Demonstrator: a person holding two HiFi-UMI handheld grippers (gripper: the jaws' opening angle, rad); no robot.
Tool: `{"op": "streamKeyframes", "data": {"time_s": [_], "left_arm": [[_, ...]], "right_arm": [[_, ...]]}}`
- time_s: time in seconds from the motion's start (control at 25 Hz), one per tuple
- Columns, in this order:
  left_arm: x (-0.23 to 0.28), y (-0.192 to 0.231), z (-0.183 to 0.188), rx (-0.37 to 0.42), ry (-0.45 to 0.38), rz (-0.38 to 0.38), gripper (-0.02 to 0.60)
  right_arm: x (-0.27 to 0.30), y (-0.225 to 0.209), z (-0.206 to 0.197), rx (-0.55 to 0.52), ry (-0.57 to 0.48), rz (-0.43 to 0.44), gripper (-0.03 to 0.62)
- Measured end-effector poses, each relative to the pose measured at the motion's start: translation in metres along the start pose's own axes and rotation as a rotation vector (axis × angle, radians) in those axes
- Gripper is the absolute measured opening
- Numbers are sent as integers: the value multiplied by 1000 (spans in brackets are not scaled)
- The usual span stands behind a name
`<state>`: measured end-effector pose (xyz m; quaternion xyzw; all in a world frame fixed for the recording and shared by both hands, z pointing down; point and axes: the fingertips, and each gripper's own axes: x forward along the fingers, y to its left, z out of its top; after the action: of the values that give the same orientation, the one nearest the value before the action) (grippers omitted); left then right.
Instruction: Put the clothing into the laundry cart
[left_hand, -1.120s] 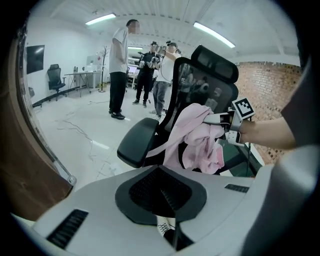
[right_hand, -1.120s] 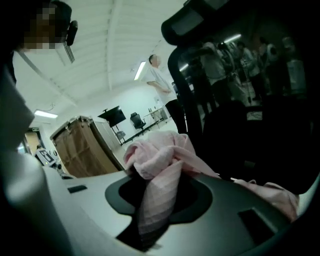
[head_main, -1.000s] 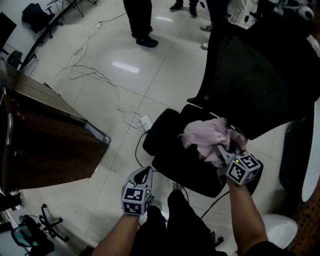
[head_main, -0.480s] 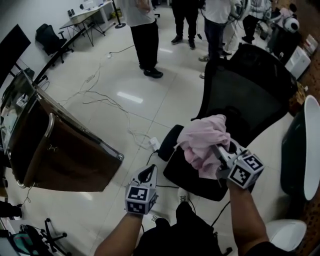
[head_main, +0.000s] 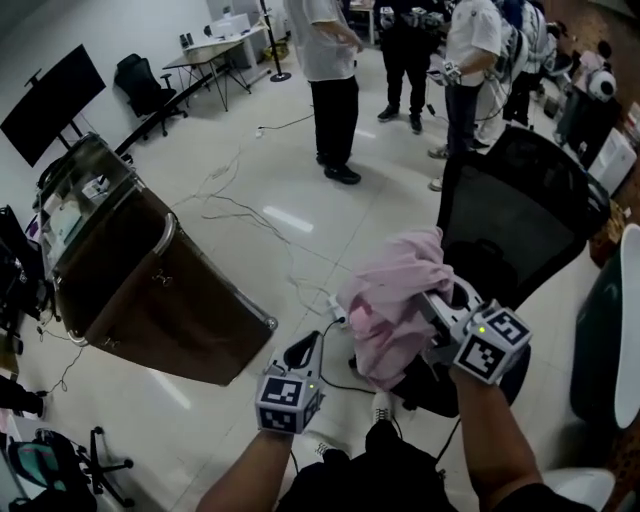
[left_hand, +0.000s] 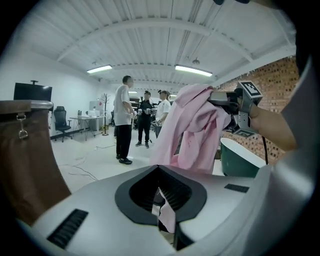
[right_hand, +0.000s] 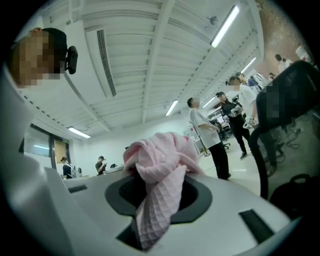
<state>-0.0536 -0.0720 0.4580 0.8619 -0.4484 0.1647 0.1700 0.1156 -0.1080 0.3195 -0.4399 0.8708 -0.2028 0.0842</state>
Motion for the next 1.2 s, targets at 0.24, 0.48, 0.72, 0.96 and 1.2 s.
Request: {"op": "streamKeyframes", "data": {"time_s": [0.24, 0.48, 0.72, 0.96, 1.2], "left_arm": [[-59, 44, 29, -12, -83, 96, 0], [-129, 89, 35, -29, -124, 225, 0], [-203, 150, 32, -45, -184, 369, 0], [-272, 199, 35, -64, -244, 490, 0], [-322, 233, 54, -33, -295, 558, 0]], "right_arm": [[33, 63, 31, -10, -30, 125, 127], [66, 132, 58, -32, -48, 261, 127], [111, 210, 76, -62, -71, 386, 127], [154, 288, 93, -105, -97, 501, 127], [202, 345, 79, -84, -80, 578, 127]]}}
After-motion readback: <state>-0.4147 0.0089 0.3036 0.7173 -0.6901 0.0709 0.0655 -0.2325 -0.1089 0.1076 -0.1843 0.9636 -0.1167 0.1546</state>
